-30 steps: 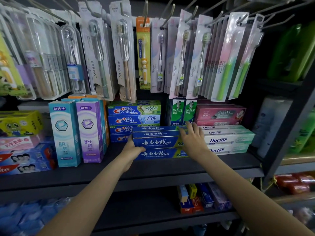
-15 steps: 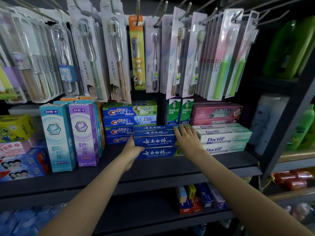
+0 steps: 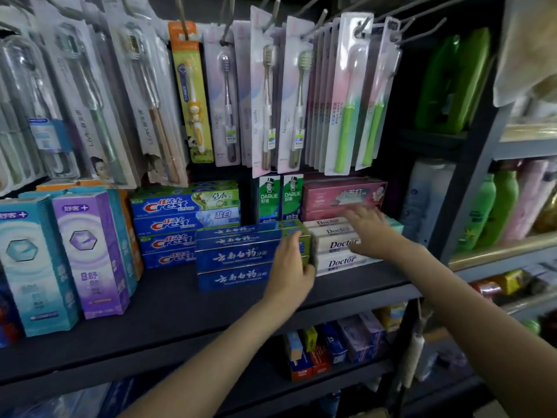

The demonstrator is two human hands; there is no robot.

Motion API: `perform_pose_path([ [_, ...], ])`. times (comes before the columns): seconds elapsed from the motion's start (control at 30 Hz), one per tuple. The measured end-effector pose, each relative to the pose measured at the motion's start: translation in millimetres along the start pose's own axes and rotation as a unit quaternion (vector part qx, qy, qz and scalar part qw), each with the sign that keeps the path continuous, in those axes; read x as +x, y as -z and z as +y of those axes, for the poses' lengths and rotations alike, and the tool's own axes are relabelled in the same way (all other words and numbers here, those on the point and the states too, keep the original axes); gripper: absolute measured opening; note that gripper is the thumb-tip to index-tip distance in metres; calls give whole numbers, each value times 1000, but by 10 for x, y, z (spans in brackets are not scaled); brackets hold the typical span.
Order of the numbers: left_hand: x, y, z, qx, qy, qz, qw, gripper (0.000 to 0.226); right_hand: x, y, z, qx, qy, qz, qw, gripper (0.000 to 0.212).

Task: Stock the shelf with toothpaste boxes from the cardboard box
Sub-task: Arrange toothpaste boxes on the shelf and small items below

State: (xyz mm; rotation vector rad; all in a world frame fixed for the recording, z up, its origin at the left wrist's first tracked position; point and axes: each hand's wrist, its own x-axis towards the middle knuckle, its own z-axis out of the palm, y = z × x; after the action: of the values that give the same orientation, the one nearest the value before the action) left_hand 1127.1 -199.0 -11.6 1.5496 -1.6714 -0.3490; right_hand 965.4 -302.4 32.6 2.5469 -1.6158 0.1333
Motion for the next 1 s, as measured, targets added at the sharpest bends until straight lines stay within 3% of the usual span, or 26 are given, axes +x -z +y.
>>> perform_pose_path([
  [0.07,34,-272,44,20,18,-55,998,56,34,27,99,-57,31,-83,994,95],
  [0.2,164,-538,-63,-48,154,-75,984,34,258,139,156,-74,64,-118,988,108],
  [0.43,253,-635,-45,37,144,-53,987,22,418,-83,25,-137,120,-93,979,109],
  [0.5,243,-671,19,25,149,-66,986,30,391,-131,42,-137,115,-76,981,109],
  [0.67,241,-804,172,-129,182,-65,973,81,388,-129,59,-122,102,-76,984,108],
  [1.0,226,-791,104,-153,179,-60,970,90,371,-90,119,-110,85,-76,987,105],
])
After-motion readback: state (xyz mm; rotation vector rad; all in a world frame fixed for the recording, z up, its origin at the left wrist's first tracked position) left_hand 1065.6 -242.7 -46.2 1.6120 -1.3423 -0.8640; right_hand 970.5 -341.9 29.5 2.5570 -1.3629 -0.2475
